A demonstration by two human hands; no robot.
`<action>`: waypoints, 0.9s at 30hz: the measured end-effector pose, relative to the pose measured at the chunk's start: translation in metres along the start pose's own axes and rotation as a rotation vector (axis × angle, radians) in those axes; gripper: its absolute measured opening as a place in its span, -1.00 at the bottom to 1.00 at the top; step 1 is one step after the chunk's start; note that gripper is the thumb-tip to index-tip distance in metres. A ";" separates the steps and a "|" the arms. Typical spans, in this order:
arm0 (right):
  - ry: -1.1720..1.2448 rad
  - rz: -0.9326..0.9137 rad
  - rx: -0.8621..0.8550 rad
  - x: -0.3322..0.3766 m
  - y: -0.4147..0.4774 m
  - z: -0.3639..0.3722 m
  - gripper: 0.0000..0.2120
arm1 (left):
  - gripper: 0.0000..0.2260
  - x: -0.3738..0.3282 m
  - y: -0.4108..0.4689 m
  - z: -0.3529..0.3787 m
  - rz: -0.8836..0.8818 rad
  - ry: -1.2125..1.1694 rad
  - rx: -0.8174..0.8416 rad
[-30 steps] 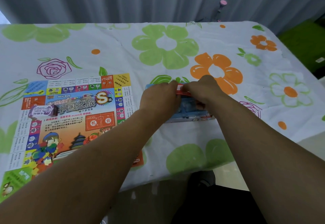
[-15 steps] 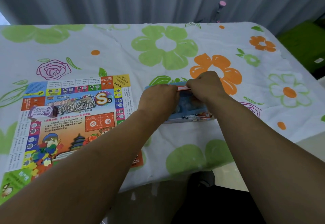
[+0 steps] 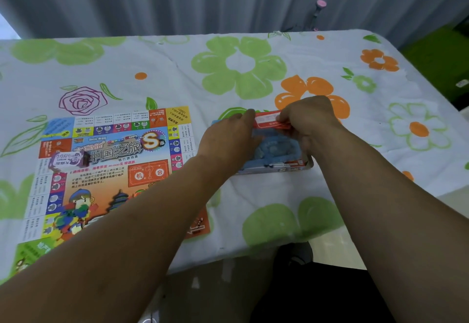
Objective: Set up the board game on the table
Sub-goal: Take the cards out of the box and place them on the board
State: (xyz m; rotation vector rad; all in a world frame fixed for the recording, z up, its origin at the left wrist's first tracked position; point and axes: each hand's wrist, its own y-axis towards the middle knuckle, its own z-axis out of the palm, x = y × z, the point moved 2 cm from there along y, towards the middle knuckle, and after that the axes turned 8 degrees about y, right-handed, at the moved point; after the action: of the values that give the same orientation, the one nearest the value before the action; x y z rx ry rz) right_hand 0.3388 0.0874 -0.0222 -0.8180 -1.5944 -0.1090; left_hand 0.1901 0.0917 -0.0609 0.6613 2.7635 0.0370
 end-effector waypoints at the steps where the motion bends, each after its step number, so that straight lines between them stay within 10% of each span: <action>1: 0.007 -0.014 -0.003 0.003 -0.002 -0.001 -0.81 | -0.57 0.000 -0.001 -0.001 -0.009 -0.014 0.010; 8: 0.020 -0.039 0.110 0.011 -0.024 0.005 -0.85 | -0.24 0.004 -0.012 -0.025 -0.020 -0.132 -0.006; 17: -0.047 -0.046 0.359 0.005 -0.054 0.048 -0.78 | -0.72 0.036 -0.033 -0.053 -0.070 -0.045 0.121; 27: -0.151 -0.052 0.536 -0.004 -0.076 0.105 -0.76 | -0.76 0.085 -0.058 -0.063 -0.193 -0.055 0.192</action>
State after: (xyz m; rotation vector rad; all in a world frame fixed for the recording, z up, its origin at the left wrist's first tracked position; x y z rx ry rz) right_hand 0.2089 0.0828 -0.0195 -0.3725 -1.6772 0.3392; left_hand 0.0738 0.0802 -0.0300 0.4295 2.7860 -0.2866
